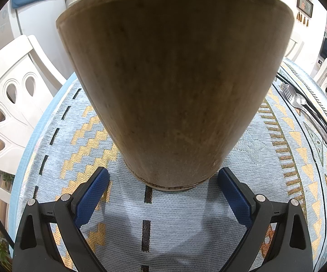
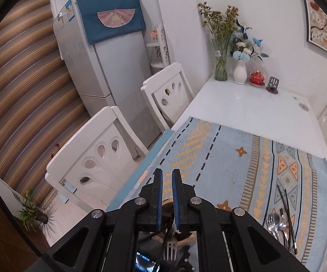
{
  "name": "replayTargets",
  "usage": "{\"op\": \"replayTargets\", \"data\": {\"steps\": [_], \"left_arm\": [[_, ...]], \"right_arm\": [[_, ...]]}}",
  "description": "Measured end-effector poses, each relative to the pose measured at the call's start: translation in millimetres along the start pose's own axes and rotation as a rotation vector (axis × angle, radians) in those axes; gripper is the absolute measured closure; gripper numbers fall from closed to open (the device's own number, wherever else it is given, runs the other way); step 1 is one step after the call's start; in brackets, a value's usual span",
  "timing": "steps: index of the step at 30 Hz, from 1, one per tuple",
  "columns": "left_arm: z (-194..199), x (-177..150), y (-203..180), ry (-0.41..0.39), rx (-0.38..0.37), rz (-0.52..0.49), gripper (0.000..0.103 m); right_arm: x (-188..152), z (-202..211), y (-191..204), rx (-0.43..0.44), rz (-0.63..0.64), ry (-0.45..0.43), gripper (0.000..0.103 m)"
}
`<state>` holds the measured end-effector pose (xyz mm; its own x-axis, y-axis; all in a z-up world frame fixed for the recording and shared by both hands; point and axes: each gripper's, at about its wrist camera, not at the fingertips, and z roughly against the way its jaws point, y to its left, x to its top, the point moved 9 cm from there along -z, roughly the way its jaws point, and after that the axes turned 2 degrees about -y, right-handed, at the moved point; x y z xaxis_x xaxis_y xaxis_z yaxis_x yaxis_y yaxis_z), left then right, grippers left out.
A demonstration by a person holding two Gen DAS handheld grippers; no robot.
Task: Organize utensils
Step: 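Lower the chopstick into the wooden cup and open the right tool, then move the right tool to the steel fork in the pile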
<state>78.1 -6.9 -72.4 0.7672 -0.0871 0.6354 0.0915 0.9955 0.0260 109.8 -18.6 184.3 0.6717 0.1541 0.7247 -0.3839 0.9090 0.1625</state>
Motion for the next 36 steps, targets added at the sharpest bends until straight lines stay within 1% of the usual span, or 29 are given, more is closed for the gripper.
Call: {"op": "replayTargets", "data": {"steps": [3, 7, 11, 14, 18, 22, 25, 28, 31, 32, 34, 36], "left_arm": [[0.0, 0.0, 0.1, 0.0, 0.0, 0.0, 0.006], [-0.1, 0.0, -0.1, 0.0, 0.0, 0.0, 0.006], [0.0, 0.0, -0.1, 0.0, 0.0, 0.0, 0.006], [-0.6, -0.4, 0.1, 0.0, 0.0, 0.001, 0.006], [-0.6, -0.4, 0.1, 0.0, 0.0, 0.001, 0.006], [-0.7, -0.4, 0.0, 0.0, 0.0, 0.001, 0.006], [-0.7, -0.4, 0.1, 0.0, 0.0, 0.0, 0.006], [-0.7, -0.3, 0.1, 0.0, 0.0, 0.001, 0.005], [-0.7, -0.3, 0.0, 0.0, -0.001, 0.001, 0.005], [-0.7, -0.3, 0.2, 0.0, 0.0, 0.001, 0.005], [-0.7, -0.3, 0.2, 0.0, 0.0, 0.001, 0.005], [-0.8, -0.3, -0.1, 0.001, 0.0, 0.001, 0.005]], "right_arm": [[6.4, 21.4, -5.0, 0.017, -0.027, -0.051, 0.096], [14.5, 45.9, -21.0, 0.0, -0.067, -0.095, 0.094], [15.1, 65.7, -48.0, -0.059, -0.113, -0.123, 0.082], [10.9, 78.5, -70.0, -0.098, -0.155, -0.139, 0.076], [1.9, 95.0, -102.0, -0.145, -0.224, -0.154, 0.076], [-9.7, 109.6, -131.7, -0.193, -0.277, -0.151, 0.075], [-25.6, 110.1, -156.6, -0.249, -0.3, -0.114, 0.068], [-50.3, 96.7, -184.3, -0.285, -0.344, -0.048, 0.068], [-82.1, 72.7, -211.8, -0.282, -0.409, 0.028, 0.068], [-96.5, 58.7, -222.4, -0.269, -0.442, 0.067, 0.069], [-112.2, 40.7, -233.7, -0.244, -0.48, 0.109, 0.074], [-127.5, 16.7, -245.3, -0.229, -0.511, 0.157, 0.074]]}}
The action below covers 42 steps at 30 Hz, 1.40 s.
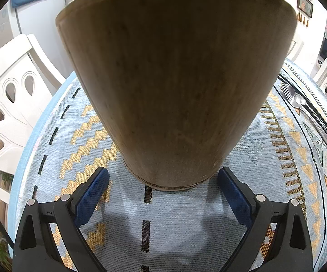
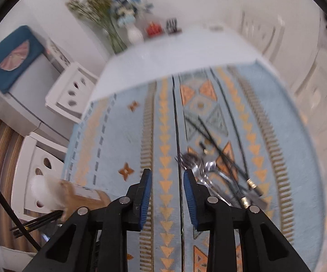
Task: Organize utensils
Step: 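Move the right tool to the steel fork in the pile, then grasp the steel fork handle with the right tool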
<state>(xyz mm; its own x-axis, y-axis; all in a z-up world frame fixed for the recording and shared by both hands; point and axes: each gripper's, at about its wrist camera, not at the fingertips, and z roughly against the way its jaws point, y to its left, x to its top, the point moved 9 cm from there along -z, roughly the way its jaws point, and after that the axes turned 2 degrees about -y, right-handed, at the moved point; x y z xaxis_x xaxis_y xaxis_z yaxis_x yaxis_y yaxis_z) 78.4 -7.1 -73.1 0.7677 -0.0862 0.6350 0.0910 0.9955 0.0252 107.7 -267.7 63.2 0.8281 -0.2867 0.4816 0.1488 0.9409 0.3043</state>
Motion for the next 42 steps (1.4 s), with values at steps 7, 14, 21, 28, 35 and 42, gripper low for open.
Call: {"op": "replayTargets", "data": {"steps": [7, 14, 21, 28, 35, 42], "left_arm": [[-0.5, 0.0, -0.3, 0.004, 0.002, 0.004, 0.003], [-0.5, -0.1, -3.7, 0.007, 0.002, 0.008, 0.002], [-0.7, 0.1, -3.1, 0.007, 0.002, 0.007, 0.002], [-0.9, 0.4, -3.1, 0.007, 0.001, 0.008, 0.002], [-1.3, 1.7, -4.0, 0.008, 0.0, 0.008, 0.002], [-1.4, 1.8, -4.2, 0.008, 0.001, 0.008, 0.002]], "right_arm": [[-16.3, -81.6, -15.0, -0.104, 0.05, 0.137, 0.075], [-22.5, -129.4, -18.7, -0.235, 0.15, 0.185, 0.075], [-17.8, -143.6, -12.8, -0.301, 0.267, 0.162, 0.075], [-16.7, -149.9, -10.4, -0.234, 0.233, 0.185, 0.079], [-39.3, -132.7, -11.2, 0.03, 0.023, 0.307, 0.086], [-67.9, -117.1, -13.7, 0.049, -0.013, 0.317, 0.086]]}}
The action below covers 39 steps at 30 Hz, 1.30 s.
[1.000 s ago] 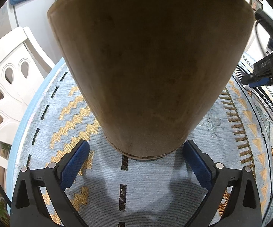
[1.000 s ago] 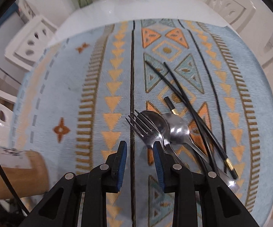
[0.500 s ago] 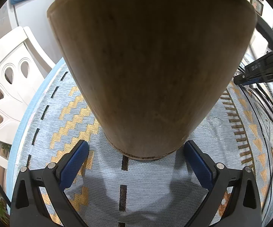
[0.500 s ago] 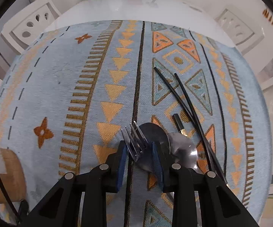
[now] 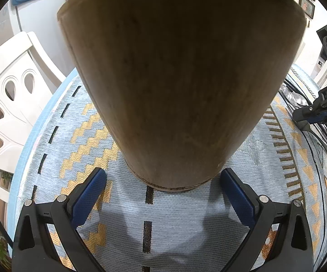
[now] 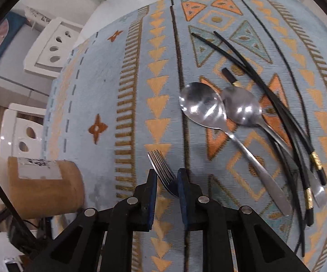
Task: Organize utensils
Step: 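Grasp the steel fork handle with the right tool, then lift the steel fork with the right tool above the wooden cup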
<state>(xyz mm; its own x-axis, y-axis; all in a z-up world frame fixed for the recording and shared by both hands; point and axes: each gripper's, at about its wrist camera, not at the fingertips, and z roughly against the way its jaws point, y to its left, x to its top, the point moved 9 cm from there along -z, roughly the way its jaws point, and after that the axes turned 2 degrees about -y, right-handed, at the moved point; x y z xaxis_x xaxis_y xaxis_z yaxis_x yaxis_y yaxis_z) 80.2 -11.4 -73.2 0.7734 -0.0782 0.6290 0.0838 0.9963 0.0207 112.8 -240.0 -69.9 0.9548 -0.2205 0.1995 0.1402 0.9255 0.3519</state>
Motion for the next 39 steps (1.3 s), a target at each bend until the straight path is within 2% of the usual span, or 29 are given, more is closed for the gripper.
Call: {"op": "replayTargets", "data": {"steps": [5, 12, 15, 21, 27, 29, 32, 34, 36, 39], "left_arm": [[-0.1, 0.2, 0.9, 0.0, 0.001, 0.0, 0.002], [-0.3, 0.5, 1.9, 0.0, 0.0, 0.0, 0.002], [-0.4, 0.6, 2.0, 0.0, 0.0, 0.0, 0.002], [-0.4, 0.7, 1.5, 0.0, -0.001, 0.0, 0.002], [-0.4, 0.8, 1.5, 0.0, 0.0, 0.0, 0.002], [-0.5, 0.8, 2.3, 0.0, 0.0, 0.0, 0.002], [-0.5, 0.8, 1.9, 0.0, 0.0, 0.0, 0.002], [-0.5, 0.9, 2.3, 0.0, -0.001, 0.0, 0.002], [-0.5, 0.9, 1.5, 0.0, -0.001, 0.0, 0.002], [-0.6, 1.0, 2.6, 0.001, -0.001, 0.001, 0.002]], "right_arm": [[12.3, -5.0, -1.5, -0.061, 0.03, 0.003, 0.087], [13.7, -14.2, 11.9, -0.229, 0.24, 0.014, 0.088], [13.7, -16.9, 14.1, -0.267, 0.287, 0.034, 0.088], [12.9, -16.6, 7.5, -0.232, 0.252, 0.102, 0.085], [12.6, -15.1, -0.6, -0.238, 0.231, 0.094, 0.084], [9.3, -13.2, 0.1, -0.271, 0.244, 0.077, 0.093], [4.1, -10.5, 7.5, -0.272, 0.236, 0.059, 0.098], [0.8, 0.6, 9.2, -0.234, 0.205, 0.03, 0.099], [-2.1, 19.2, 15.8, -0.174, 0.186, -0.026, 0.1], [-8.9, 50.1, 23.9, -0.13, 0.174, -0.114, 0.1]]}}
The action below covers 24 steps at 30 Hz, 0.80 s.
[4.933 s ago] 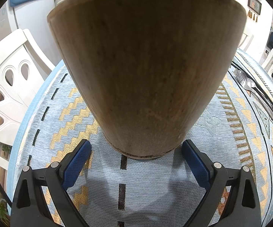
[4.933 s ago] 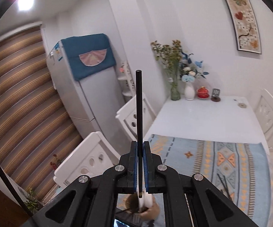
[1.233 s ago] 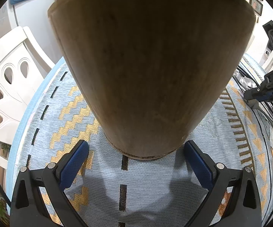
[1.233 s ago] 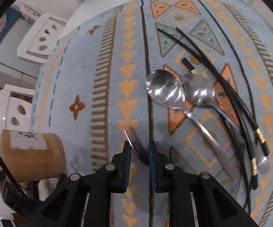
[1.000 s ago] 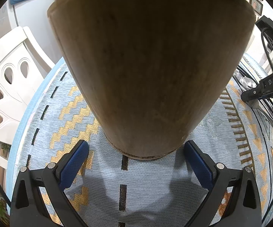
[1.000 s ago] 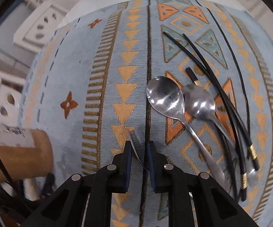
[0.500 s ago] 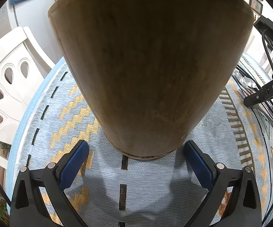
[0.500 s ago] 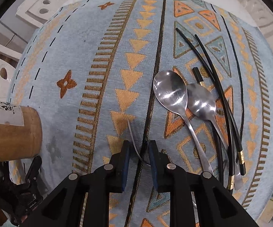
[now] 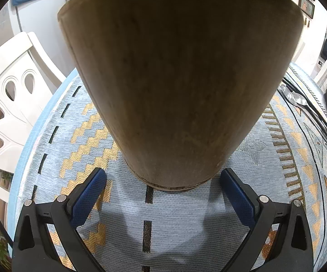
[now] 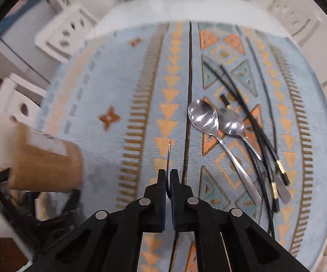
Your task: Organize utensils
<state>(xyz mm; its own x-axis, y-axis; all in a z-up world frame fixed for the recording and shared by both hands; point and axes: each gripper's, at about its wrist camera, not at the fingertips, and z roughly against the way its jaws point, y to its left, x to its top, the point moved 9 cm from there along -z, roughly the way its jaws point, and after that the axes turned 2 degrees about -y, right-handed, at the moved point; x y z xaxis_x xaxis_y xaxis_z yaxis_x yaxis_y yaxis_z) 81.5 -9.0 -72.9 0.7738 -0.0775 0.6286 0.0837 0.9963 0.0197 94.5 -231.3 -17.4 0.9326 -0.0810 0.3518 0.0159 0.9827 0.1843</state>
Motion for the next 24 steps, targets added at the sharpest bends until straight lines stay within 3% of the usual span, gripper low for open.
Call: {"op": "replayTargets", "data": {"steps": [5, 11, 17, 24], "left_arm": [[0.1, 0.0, -1.0, 0.0, 0.001, 0.0, 0.002], [0.0, 0.1, -0.7, 0.0, 0.0, 0.0, 0.002], [-0.1, 0.2, -0.2, 0.0, 0.0, 0.0, 0.002], [-0.1, 0.3, 0.4, 0.0, 0.0, 0.0, 0.002]], "right_arm": [[-6.6, 58.4, 13.1, 0.092, -0.053, -0.187, 0.101], [2.4, 102.9, 23.2, 0.147, -0.133, -0.306, 0.101], [15.1, 132.8, 34.9, 0.243, -0.189, -0.368, 0.101], [29.1, 144.4, 47.2, 0.265, -0.186, -0.396, 0.101]]}}
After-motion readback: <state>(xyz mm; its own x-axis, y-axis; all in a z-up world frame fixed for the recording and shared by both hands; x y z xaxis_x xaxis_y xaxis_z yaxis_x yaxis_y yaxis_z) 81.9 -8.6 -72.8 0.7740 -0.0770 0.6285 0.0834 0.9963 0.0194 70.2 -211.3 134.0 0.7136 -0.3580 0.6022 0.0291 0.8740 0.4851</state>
